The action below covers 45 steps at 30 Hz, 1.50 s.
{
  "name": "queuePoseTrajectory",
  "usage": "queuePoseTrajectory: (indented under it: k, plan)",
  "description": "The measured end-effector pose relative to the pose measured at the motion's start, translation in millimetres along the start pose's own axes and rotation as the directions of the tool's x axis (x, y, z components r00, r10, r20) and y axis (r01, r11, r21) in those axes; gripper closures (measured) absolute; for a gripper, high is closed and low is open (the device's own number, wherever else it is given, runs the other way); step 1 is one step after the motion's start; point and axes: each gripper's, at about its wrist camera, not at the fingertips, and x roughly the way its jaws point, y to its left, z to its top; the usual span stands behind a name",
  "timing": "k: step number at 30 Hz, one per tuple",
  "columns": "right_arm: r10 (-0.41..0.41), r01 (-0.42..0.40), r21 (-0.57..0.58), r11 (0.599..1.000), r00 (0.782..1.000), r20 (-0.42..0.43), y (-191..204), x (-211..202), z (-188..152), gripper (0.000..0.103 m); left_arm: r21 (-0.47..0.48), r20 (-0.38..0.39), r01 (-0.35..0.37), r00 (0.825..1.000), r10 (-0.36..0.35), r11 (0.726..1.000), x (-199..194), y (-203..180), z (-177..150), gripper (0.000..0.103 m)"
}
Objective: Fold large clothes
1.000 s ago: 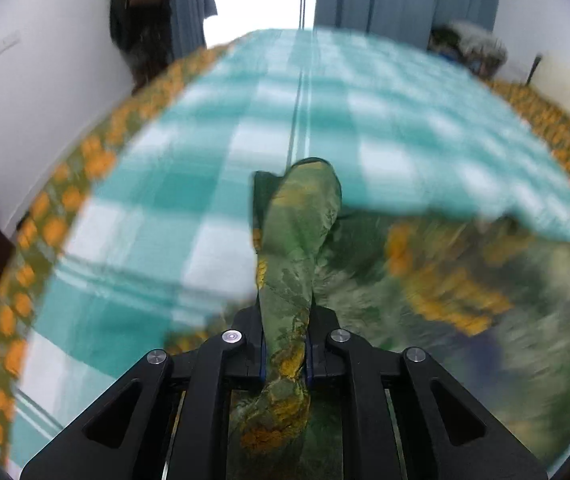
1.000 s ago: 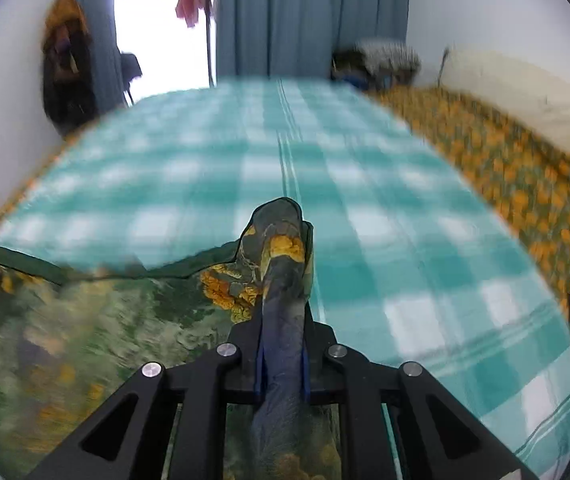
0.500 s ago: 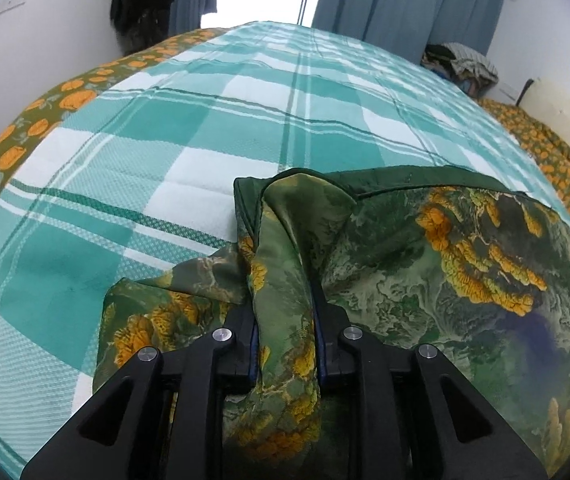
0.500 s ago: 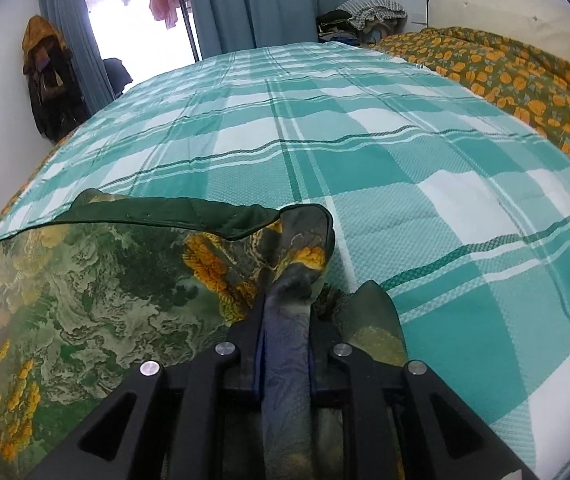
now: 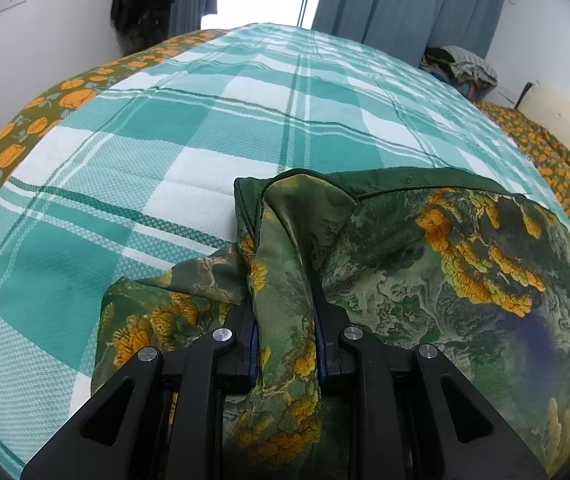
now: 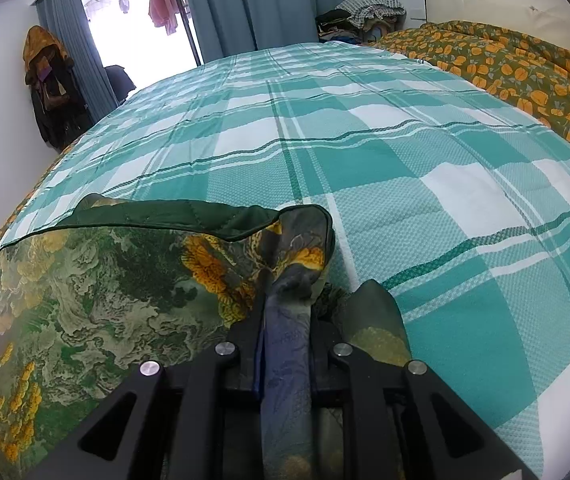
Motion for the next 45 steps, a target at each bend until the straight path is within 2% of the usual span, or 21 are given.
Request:
queuePoseTrajectory:
  k: [45]
  plan:
    - [0.042,-0.042,0.028,0.999,0.999,0.016,-4.7,0.9,-1.9,0.086,-0.005,0.001,0.01,1.0,-0.01,1.0,1.1,2.7,0.3,0.081]
